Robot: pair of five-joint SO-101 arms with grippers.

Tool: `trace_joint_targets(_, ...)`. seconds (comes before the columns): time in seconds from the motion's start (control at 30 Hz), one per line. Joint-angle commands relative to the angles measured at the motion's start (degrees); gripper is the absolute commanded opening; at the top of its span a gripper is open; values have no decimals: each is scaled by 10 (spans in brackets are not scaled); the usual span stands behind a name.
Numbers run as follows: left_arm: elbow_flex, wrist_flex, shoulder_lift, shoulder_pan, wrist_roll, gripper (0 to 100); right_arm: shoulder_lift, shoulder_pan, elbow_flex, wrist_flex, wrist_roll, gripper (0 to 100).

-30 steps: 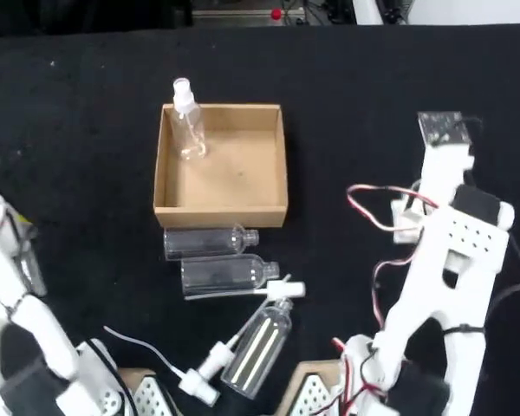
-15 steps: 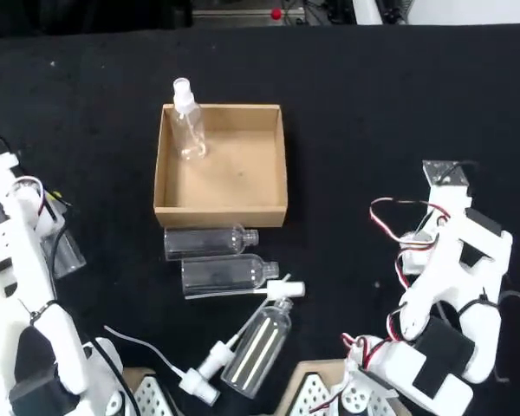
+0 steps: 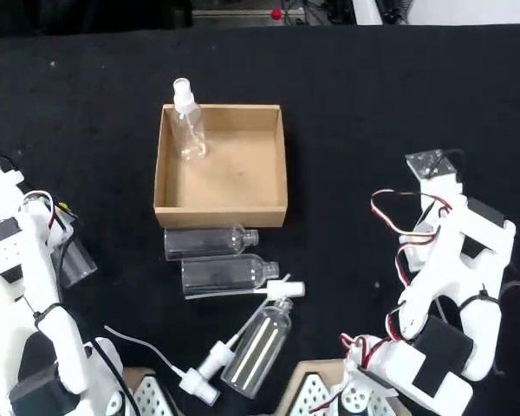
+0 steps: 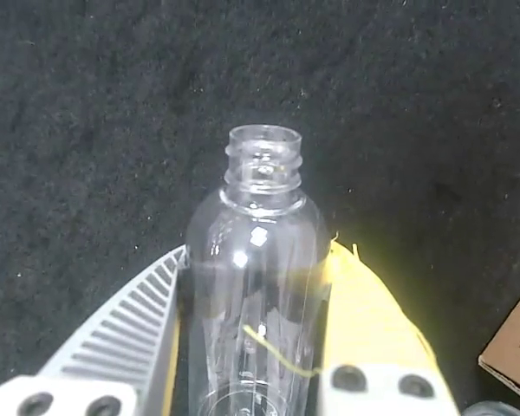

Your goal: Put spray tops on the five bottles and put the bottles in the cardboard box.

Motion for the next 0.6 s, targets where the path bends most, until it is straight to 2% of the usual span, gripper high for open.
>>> trace_joint_targets(0.0,-7,-10,-24,5,4,30,15,-11,-5,0,17,240)
trace_joint_targets(0.23,-5,-10,-24,3,4,30,87,-9,-6,-55,13,185)
trace_joint_targets(0.5,-4,-10,-24,7,4,30,105,-12,-19,-57,-6,190)
trace_joint_targets(0.57,-4,-10,-24,6,4,30,107,-13,-19,-57,-7,155)
